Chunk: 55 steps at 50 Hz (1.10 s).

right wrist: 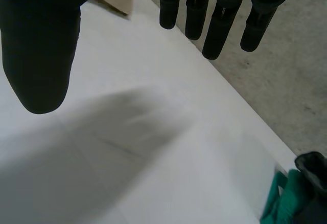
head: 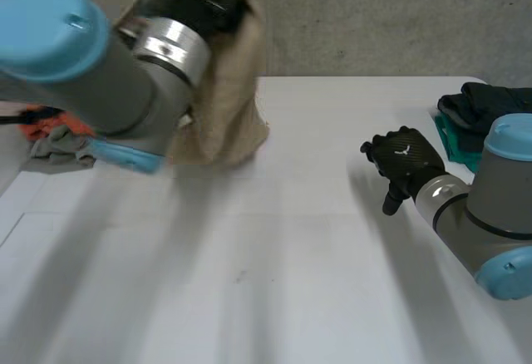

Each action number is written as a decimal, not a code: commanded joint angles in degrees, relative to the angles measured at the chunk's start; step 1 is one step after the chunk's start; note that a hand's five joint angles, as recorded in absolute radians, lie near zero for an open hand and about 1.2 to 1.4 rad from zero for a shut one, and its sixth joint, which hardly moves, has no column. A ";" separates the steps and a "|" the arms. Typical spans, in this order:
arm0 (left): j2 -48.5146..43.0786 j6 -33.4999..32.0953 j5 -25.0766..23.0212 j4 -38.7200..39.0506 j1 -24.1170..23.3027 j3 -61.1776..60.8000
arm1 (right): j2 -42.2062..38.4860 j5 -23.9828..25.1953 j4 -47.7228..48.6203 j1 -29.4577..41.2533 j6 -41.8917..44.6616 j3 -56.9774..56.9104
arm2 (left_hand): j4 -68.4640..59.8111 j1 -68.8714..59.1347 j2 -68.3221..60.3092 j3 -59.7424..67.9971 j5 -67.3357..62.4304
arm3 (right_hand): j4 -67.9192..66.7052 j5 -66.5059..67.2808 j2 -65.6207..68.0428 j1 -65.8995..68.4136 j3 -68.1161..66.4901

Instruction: Fold the laundry.

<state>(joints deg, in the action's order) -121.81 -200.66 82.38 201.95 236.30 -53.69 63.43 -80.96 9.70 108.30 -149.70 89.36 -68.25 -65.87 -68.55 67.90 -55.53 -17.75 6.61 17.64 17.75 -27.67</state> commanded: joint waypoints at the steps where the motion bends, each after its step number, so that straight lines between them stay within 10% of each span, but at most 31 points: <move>1: -8.78 6.24 -12.21 -4.01 -7.77 0.52 | 0.20 -0.34 0.67 -3.62 -0.86 0.03 | -4.27 -6.65 -3.98 4.62 -6.99 | 0.35 0.79 -0.24 -0.35 10.27; 8: -13.20 2.21 -14.88 -16.22 -9.28 -0.18 | 0.11 -1.04 0.41 -7.05 -0.42 -1.55 | 58.25 55.87 58.55 -57.90 55.53 | 2.70 -1.57 -2.59 -2.70 12.62; 19: 4.28 2.02 -8.21 -18.87 -3.56 -9.49 | 1.69 0.97 0.23 -6.79 0.11 -2.61 | 58.25 55.87 58.55 -57.90 55.53 | 7.75 -6.61 -7.64 -7.75 17.67; 28: 14.75 5.98 9.35 -20.19 -2.95 -29.33 | 8.28 17.29 -0.30 -4.95 7.65 -1.38 | 47.84 45.47 48.14 -47.49 45.12 | 5.74 -4.61 -5.63 -5.74 15.66; 36: 12.31 9.75 13.78 -24.05 -4.00 -37.01 | 2.15 31.28 -3.45 -3.28 18.81 -6.37 | 44.07 41.70 44.37 -43.72 41.36 | 0.70 0.44 -0.59 -0.70 10.62; 55: 9.74 12.57 15.27 -25.12 -1.98 -35.61 | -25.62 27.45 -15.42 3.40 50.64 -31.77 | 57.69 55.31 57.99 -57.34 54.97 | -16.31 17.44 16.42 16.30 -6.39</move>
<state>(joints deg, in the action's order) -113.85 -187.64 97.28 175.76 233.08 -88.71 45.68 -49.08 -5.21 110.36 -105.59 65.04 -13.28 -14.61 -13.44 13.93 -3.41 -29.02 19.23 28.64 28.80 -27.86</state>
